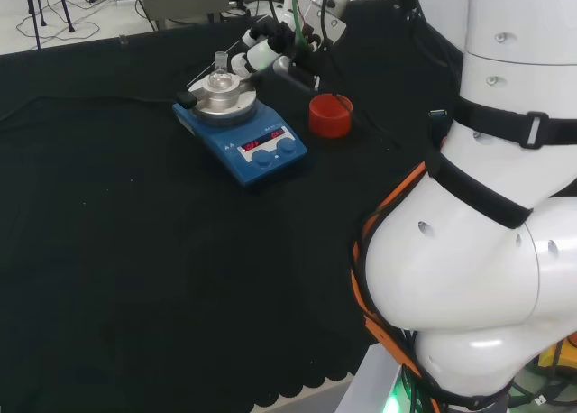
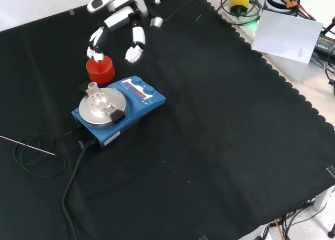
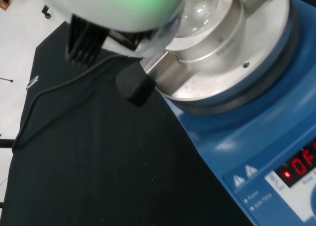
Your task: Turn on the heater.
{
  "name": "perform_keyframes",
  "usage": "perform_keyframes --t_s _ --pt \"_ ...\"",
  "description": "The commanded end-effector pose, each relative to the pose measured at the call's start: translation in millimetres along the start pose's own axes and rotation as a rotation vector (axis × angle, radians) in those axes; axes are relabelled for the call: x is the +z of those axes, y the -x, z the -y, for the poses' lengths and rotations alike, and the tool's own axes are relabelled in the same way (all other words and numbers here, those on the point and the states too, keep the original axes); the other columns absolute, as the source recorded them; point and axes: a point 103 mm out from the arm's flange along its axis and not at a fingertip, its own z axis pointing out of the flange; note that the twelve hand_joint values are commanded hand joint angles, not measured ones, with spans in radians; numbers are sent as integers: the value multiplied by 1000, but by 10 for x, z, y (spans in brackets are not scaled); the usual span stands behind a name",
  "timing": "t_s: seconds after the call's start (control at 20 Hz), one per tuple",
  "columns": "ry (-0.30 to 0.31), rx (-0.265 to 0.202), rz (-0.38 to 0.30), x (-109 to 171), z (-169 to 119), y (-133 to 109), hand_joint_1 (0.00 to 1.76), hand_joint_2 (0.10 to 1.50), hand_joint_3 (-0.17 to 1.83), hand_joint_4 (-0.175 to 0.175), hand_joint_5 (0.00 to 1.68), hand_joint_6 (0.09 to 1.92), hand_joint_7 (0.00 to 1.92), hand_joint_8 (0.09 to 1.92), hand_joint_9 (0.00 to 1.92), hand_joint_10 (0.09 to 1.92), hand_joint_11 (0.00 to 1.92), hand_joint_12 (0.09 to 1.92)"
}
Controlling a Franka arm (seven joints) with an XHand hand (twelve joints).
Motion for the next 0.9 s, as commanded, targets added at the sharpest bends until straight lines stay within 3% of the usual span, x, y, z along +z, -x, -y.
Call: perform_keyframes --t_s 0.05,0.25,0.35,0.45,0.55,0.75,0.9 --pt "28 -2 32 -79 290 66 993 486 740 -38 458 466 201 703 423 759 132 1397" --pt "-4 -10 106 -57 419 55 989 490 739 -40 447 454 215 708 425 760 136 1397" --pt "-68 -12 177 -36 477 43 986 493 739 -40 415 424 289 724 446 764 171 1393" --pt "-72 -20 215 -13 557 45 983 497 737 -36 374 338 398 715 507 747 273 1383" --pt "-75 -26 210 11 641 53 986 504 738 -38 372 249 576 707 680 688 469 1347" --pt "-128 -17 291 43 757 49 1050 537 755 -53 406 136 1040 692 1160 547 859 1207" --pt "-169 0 341 74 828 57 1111 567 761 -72 397 90 1238 743 1388 534 1191 995"
